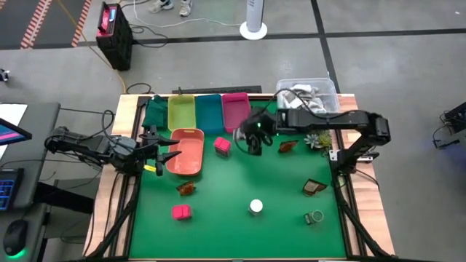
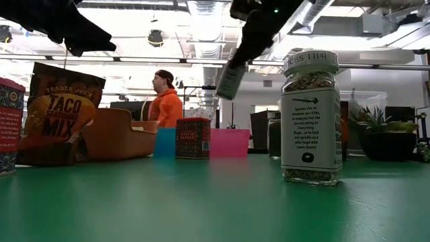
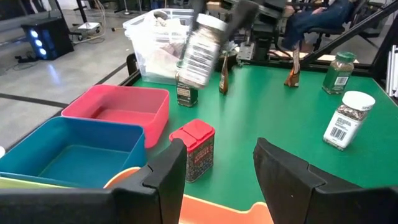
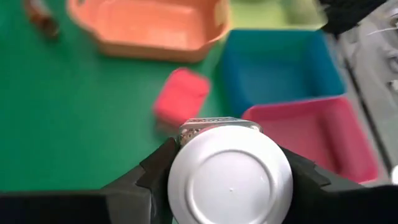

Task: Sort spices by type
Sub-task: Put the top white seasoning bottle into the red bin, then put the white seasoning bottle into the red bin

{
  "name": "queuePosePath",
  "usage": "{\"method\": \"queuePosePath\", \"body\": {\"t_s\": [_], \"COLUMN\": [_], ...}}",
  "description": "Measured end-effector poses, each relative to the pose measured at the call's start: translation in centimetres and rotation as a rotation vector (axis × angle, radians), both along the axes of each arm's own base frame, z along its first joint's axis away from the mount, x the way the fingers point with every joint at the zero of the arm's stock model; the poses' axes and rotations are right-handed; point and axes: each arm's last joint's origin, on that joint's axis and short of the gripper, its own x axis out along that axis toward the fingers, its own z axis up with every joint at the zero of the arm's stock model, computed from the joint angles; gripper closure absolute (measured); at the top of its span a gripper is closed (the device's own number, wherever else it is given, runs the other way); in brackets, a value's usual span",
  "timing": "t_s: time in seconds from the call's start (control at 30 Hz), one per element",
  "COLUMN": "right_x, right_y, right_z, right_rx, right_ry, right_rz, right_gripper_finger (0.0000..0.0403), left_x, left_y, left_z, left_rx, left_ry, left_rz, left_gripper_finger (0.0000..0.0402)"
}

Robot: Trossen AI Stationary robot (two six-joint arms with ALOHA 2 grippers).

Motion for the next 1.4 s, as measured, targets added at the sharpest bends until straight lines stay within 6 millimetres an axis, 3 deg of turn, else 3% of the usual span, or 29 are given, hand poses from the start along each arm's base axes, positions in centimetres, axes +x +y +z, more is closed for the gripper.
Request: {"method": "queuePosePath", "body": {"t_s": [0.2, 0.37, 0.53, 0.67, 0.83, 1.17, 1.4], "right_x": [3.0, 5.6, 6.4, 6.7, 7.1, 7.1, 7.3], "right_y": [-4.6, -10.4, -16.3, -19.0, -20.2, -20.2, -20.2], "right_z": [-0.7, -2.1, -4.4, -6.7, -8.2, -8.0, -7.8], "right_rx": [-0.04, -0.05, 0.005, 0.102, 0.196, 0.193, 0.179], "right_ry": [0.034, 0.091, 0.13, 0.181, 0.2, 0.196, 0.177], "right_rz": [-0.022, -0.097, -0.22, -0.256, -0.252, -0.247, -0.242], "right_gripper_finger": [0.0182, 0.0182, 0.0176, 0.0174, 0.0167, 0.0119, 0.0107], "left_x": [0.0, -0.1, -0.2, -0.2, -0.2, -0.2, -0.2], "left_y": [0.0, 0.0, 0.0, 0.1, 0.1, 0.1, 0.1], "left_z": [-0.1, -0.3, -0.7, -0.8, -0.9, -0.9, -0.9], "left_rx": [0.001, 0.01, 0.008, 0.011, 0.013, 0.004, 0.004], "left_ry": [0.006, 0.035, 0.072, 0.084, 0.087, 0.087, 0.087], "left_rz": [0.0, 0.0, 0.003, 0.003, 0.003, 0.005, 0.005], "left_gripper_finger": [0.0226, 0.0226, 0.0226, 0.0226, 0.0226, 0.0226, 0.0226]}}
